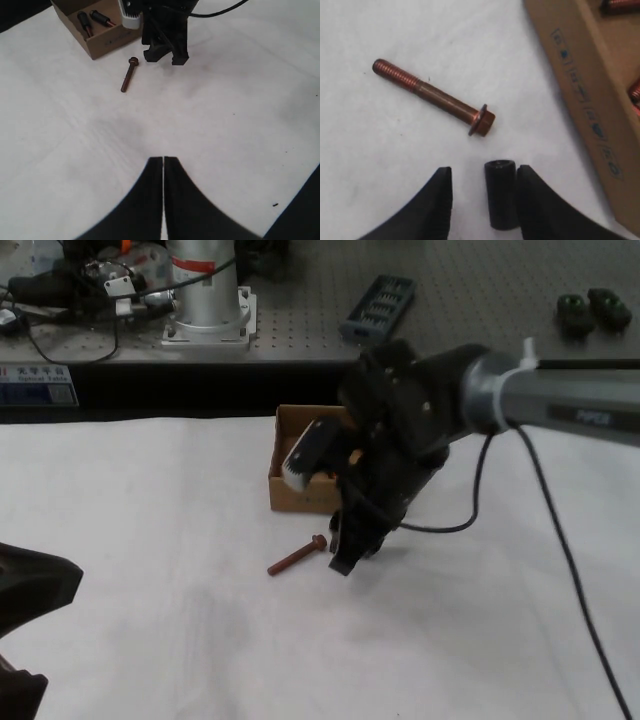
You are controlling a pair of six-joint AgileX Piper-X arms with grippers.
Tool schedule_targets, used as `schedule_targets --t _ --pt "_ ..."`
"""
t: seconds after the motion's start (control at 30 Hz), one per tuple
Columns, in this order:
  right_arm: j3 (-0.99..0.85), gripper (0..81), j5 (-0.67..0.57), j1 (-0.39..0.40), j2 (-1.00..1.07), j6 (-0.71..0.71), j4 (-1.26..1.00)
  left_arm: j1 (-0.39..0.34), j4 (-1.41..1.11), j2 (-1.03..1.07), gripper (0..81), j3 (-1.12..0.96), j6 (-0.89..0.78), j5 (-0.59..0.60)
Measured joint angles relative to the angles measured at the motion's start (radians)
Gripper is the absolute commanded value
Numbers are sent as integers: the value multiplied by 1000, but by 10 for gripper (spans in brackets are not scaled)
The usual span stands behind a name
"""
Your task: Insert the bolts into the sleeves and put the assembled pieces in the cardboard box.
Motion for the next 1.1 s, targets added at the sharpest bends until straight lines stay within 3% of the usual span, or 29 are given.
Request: schedule_targets --t 0.3,0.8,0.9,1.07,1.1 --pt "-4 313 70 1 9 -85 2 0 0 0 7 0 0 0" --pt "-14 305 91 -1 51 -99 0 0 0 0 7 0 0 0" --pt "-16 225 82 -1 54 -99 7 0 0 0 7 0 0 0" --pt "-22 1 80 -1 56 -100 13 0 0 0 7 0 0 0" --pt "-25 18 80 -1 56 -100 18 0 0 0 7 0 0 0"
